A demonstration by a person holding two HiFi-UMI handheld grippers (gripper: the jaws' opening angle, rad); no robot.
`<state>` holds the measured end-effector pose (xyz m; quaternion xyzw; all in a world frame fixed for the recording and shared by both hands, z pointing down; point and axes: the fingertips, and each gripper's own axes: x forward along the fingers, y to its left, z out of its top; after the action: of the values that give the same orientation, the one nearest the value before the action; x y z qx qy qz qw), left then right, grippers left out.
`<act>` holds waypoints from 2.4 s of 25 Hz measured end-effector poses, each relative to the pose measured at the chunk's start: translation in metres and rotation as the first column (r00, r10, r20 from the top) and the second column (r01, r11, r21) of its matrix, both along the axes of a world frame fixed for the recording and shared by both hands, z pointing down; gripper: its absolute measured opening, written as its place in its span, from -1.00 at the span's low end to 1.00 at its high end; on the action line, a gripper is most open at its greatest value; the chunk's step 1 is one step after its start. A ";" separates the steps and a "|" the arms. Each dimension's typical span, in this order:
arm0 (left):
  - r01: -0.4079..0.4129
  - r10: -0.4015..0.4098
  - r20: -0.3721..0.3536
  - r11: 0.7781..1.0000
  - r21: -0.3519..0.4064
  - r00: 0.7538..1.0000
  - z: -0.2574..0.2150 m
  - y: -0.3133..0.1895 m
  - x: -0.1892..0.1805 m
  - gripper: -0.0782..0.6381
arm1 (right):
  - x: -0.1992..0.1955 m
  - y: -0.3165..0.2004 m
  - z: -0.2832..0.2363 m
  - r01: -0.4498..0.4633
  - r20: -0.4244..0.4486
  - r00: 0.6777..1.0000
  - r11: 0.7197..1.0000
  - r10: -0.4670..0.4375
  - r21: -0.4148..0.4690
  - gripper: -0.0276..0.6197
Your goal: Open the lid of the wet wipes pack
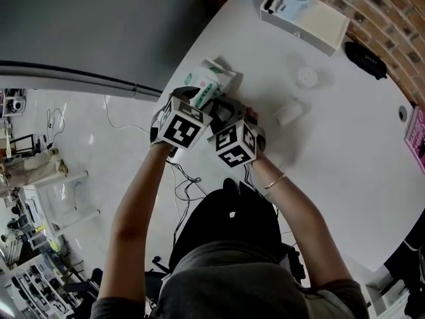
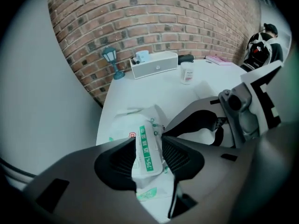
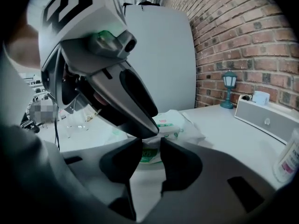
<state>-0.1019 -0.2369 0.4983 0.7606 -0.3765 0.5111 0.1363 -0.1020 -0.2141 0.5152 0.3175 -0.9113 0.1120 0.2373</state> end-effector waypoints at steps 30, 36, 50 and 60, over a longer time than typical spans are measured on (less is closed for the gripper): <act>-0.040 0.059 0.220 0.995 -0.087 0.974 0.017 -0.003 0.006 -0.51 | -0.001 0.001 0.006 0.004 -0.037 0.999 1.000 -0.004 -0.001 -0.52; -0.035 0.049 0.196 0.997 -0.076 0.979 0.016 -0.002 0.006 -0.57 | -0.001 0.001 0.006 0.013 -0.037 0.999 1.000 -0.013 0.001 -0.55; 0.003 0.004 0.091 0.997 -0.074 0.996 0.007 -0.005 0.004 -0.62 | -0.002 0.000 0.003 0.017 -0.041 0.999 1.000 -0.016 0.011 -0.57; 0.036 -0.035 0.010 0.996 -0.080 0.999 -0.007 -0.007 -0.006 -0.64 | -0.002 0.002 0.006 0.019 -0.054 0.998 1.000 -0.019 0.008 -0.57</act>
<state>-0.1074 -0.2436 0.4910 0.7454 -0.3699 0.5266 0.1742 -0.1042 -0.2122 0.5208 0.3125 -0.9080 0.0974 0.2614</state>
